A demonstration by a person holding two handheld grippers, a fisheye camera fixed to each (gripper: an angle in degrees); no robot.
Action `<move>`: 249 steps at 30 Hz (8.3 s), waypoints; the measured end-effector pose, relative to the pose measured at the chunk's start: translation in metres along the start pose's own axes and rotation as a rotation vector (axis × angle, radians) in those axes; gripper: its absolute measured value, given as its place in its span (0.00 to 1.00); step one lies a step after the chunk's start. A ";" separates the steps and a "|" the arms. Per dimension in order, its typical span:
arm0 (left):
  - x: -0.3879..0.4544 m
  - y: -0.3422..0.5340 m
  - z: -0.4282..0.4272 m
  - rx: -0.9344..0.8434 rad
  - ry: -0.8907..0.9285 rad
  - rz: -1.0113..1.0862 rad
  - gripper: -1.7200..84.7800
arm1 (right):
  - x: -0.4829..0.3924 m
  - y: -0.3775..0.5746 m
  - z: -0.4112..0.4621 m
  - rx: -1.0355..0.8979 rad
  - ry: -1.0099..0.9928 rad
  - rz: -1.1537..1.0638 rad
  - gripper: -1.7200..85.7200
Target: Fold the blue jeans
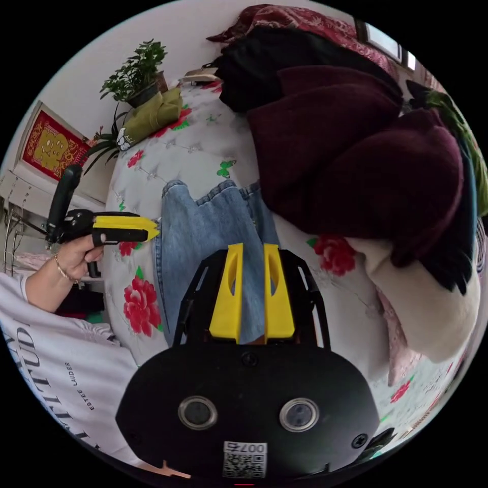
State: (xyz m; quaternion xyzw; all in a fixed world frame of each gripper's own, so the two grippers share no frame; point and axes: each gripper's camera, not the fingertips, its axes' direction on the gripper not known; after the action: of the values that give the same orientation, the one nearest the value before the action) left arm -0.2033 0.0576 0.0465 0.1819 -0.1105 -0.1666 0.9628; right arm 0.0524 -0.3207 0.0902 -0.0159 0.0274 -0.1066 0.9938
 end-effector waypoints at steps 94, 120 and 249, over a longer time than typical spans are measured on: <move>-0.035 -0.089 0.001 -0.184 0.124 -0.111 0.08 | -0.040 0.582 -0.324 0.288 0.253 1.288 0.02; -0.107 -0.072 -0.005 -0.086 0.290 -0.213 0.06 | -0.072 0.649 -0.350 0.251 0.243 1.355 0.02; 0.070 -0.017 0.098 -0.096 -0.094 0.658 0.09 | 0.136 0.361 -0.127 0.075 0.064 0.770 0.05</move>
State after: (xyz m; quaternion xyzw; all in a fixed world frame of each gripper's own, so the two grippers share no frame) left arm -0.1701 -0.0135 0.1401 0.0829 -0.1996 0.1398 0.9663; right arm 0.2538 -0.0002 -0.0571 0.0351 0.0582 0.2729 0.9596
